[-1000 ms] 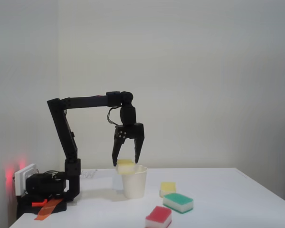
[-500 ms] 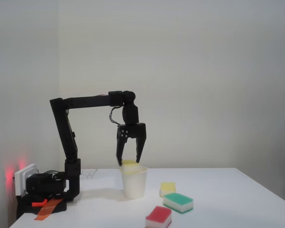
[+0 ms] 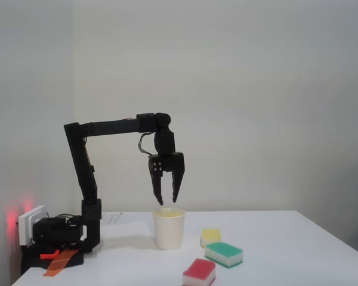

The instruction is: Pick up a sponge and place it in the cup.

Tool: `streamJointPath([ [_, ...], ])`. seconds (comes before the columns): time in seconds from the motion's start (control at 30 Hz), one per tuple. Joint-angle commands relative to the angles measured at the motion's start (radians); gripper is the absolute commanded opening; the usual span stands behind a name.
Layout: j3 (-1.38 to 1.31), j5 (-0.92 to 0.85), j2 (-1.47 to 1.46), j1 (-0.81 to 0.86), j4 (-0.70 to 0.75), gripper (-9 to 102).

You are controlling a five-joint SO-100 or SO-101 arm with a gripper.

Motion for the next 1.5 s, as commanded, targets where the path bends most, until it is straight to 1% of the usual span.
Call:
streamJointPath([
  [0.0,-0.097,-0.009,0.005,-0.009,0.066,12],
  [0.1,-0.17,0.02,-0.006,-0.005,0.117,12],
  [0.17,-0.215,0.025,-0.02,0.015,0.141,10],
  [0.23,-0.242,0.002,-0.035,0.054,0.153,6],
  [0.27,-0.244,-0.005,-0.035,0.075,0.153,1],
  [0.3,-0.242,-0.02,-0.034,0.1,0.153,0],
  [0.47,-0.19,-0.117,0.006,0.219,0.14,0],
  [0.73,0.094,-0.109,0.245,0.288,0.049,0],
  [0.87,0.287,-0.106,0.402,0.304,-0.015,0],
  [1.07,0.577,-0.106,0.666,0.311,-0.077,0],
  [1.47,1.035,-0.104,1.106,0.304,-0.195,0],
])
